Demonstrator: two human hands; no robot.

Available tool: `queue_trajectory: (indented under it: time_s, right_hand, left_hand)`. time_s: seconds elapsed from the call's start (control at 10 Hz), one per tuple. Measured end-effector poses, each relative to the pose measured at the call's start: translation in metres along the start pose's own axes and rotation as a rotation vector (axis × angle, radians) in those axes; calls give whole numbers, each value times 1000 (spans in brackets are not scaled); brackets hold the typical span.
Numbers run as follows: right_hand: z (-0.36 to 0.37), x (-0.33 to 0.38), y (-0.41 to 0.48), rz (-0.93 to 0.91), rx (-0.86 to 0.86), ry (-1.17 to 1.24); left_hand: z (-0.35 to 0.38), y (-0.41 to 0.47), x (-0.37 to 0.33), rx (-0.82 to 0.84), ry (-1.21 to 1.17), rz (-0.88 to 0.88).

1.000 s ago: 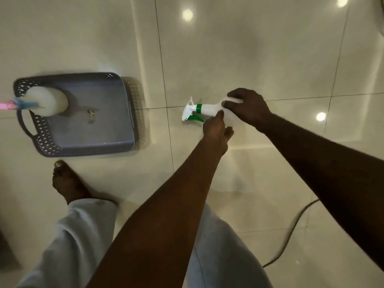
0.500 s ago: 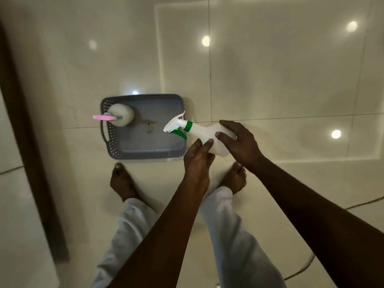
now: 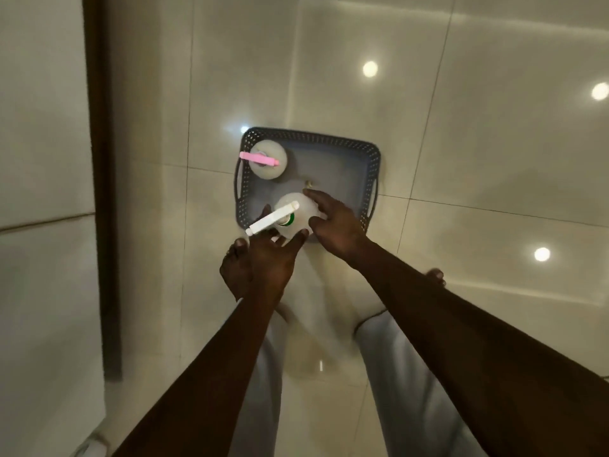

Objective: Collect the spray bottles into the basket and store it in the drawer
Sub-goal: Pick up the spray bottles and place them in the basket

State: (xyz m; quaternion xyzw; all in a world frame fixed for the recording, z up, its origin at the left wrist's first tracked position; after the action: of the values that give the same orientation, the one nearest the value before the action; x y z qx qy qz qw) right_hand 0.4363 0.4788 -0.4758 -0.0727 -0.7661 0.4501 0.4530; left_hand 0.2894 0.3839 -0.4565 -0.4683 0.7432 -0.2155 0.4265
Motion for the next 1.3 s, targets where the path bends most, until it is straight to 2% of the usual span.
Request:
queue_trajectory:
  time_s: [0.1, 0.2, 0.3, 0.4, 0.5, 0.6, 0.9, 1.0, 1.2, 1.3]
  right_hand:
    - [33, -2, 25, 11, 10, 25]
    - [60, -10, 46, 16, 14, 25]
    - [75, -20, 64, 23, -6, 41]
    - [83, -27, 79, 12, -51, 47]
    - [93, -30, 91, -7, -79, 41]
    - [101, -30, 101, 2, -86, 26]
    - [102, -31, 109, 51, -101, 10]
    - [94, -27, 93, 121, -117, 1]
    - [72, 16, 4, 185, -126, -50]
    - [63, 66, -56, 103, -99, -125]
  left_hand:
    - [-8, 28, 34, -15, 174, -58]
    - [-6, 55, 67, -54, 164, -24]
    - [-6, 70, 72, -60, 160, 55]
    - [-6, 85, 66, -58, 127, 236]
    - [-6, 102, 62, -45, 39, 290]
    - [-8, 115, 61, -72, -130, 243]
    - [-13, 126, 63, -21, -172, 200]
    - [-23, 120, 67, -25, -153, 156]
    - [-71, 62, 66, 17, -193, -51]
    - [-116, 15, 45, -34, -257, -67]
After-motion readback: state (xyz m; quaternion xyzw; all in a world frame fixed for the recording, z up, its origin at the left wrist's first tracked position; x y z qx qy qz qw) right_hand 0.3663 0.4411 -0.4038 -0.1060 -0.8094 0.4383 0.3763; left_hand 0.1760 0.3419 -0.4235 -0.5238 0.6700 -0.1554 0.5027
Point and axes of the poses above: each hand's wrist, its own y-axis towards the middle knuckle, its own z-axis out of the palm, x = y × z, the point moved 8 cm from there along y, towards the middle knuckle, and after that the axes turned 1 degree about y, right-handed, at the moved point
